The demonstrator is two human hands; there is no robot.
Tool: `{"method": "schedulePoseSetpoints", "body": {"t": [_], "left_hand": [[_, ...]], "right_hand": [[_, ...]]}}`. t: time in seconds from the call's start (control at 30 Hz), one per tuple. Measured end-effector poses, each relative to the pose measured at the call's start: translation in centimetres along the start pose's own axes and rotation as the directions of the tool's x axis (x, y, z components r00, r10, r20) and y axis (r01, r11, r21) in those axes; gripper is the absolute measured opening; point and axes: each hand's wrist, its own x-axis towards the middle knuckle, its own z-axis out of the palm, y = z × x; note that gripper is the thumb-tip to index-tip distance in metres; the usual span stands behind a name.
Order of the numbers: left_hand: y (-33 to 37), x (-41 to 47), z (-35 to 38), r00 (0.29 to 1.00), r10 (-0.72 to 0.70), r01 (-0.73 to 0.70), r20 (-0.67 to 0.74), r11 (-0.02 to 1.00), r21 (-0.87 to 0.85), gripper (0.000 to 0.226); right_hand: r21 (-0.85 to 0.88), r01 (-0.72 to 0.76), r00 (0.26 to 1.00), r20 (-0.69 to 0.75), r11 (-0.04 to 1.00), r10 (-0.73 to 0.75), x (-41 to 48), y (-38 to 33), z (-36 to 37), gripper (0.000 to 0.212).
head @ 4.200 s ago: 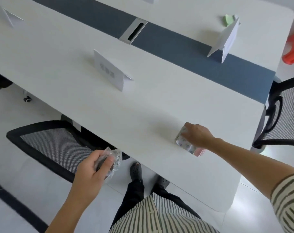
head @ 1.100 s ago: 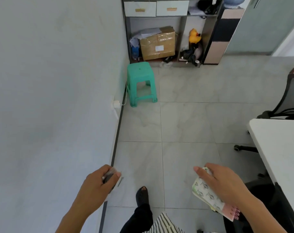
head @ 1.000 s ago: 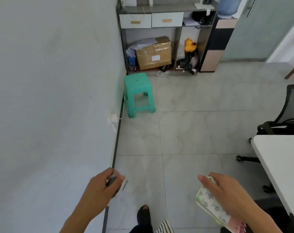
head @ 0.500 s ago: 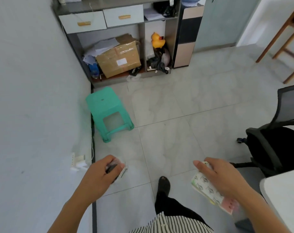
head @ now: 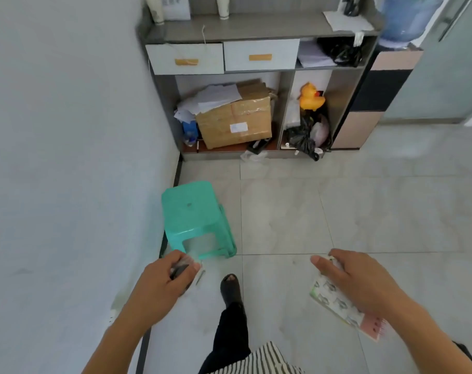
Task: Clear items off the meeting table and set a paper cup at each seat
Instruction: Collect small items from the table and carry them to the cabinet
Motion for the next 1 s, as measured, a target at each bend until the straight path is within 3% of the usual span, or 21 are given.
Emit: {"method": "schedulePoseSetpoints", "body": {"t": [0.13,0.33,0.43,0.67,0.8,1.0], "left_hand": [[1.9,11.0,-1.3,1.000,0.026,-0.026,0.003,0.999,-0.023,0.031],[9.2,27.4,-4.3,0.991,0.121,-0.124,0.048,0.989,0.075,0.026],[12.4,34.6,-4.3,0.983,0.163,-0.167,0.082,0.985,0.038,0.031],[16.8,51.2,-0.8,0.986,0.118,-0.124,0.114,0.991,0.046,0.030],[21.1,59.6,-0.3,0.992,0.080,-0.082,0.101,0.997,0.011,0.027],[24.9,69.1,-2.2,0.999,0.026,-0.029,-0.029,0.995,-0.095,0.027]], "right_hand": [[-0.021,-0.027,1.000,-0.006,0.999,0.027,9.4,-1.1,-3.6,0.053],[0.118,-0.095,0.990,-0.097,0.988,0.107,21.6,-2.5,-10.9,0.053],[0.178,-0.102,0.987,-0.104,0.979,0.122,27.0,-1.9,-12.8,0.050],[0.090,-0.168,0.982,-0.073,0.982,0.175,44.1,3.0,-17.8,0.059],[0.051,-0.112,0.991,-0.065,0.992,0.115,54.9,3.6,-23.0,0.056],[-0.036,0.070,0.997,-0.019,0.997,-0.071,69.2,-0.4,-30.3,0.053]]}}
